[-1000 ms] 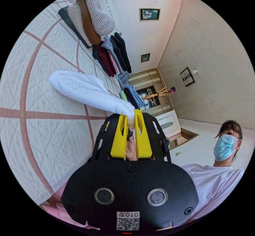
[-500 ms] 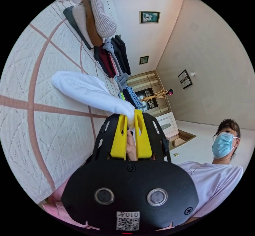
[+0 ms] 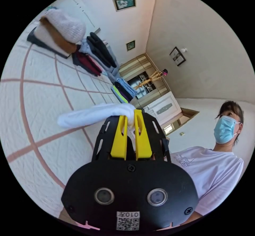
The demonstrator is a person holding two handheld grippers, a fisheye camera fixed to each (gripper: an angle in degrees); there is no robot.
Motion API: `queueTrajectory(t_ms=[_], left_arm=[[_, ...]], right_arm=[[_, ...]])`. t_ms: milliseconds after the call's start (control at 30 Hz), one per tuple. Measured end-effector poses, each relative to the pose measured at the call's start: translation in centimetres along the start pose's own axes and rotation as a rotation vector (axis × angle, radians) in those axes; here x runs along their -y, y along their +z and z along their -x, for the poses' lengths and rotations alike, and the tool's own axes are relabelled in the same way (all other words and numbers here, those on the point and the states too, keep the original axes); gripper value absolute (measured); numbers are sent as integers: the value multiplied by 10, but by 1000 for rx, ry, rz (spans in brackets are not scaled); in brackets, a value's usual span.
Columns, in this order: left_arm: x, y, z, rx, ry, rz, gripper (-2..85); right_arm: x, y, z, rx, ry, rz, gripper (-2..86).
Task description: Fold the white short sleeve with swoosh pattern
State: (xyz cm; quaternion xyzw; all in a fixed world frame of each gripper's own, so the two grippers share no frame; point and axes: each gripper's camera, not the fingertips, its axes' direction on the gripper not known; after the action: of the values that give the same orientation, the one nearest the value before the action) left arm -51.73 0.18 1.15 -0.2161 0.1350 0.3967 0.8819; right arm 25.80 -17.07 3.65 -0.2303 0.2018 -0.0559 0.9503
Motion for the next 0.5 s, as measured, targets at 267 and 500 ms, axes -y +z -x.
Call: queueTrajectory(t_ms=[267,500], left_arm=[[80,56,-31,-168,163,123,75],[273,142,43,-186,185,165,74]], right_arm=[[1,-26,112,-142,-193,24,42],[166,-32,89,-236,-135,62,43]])
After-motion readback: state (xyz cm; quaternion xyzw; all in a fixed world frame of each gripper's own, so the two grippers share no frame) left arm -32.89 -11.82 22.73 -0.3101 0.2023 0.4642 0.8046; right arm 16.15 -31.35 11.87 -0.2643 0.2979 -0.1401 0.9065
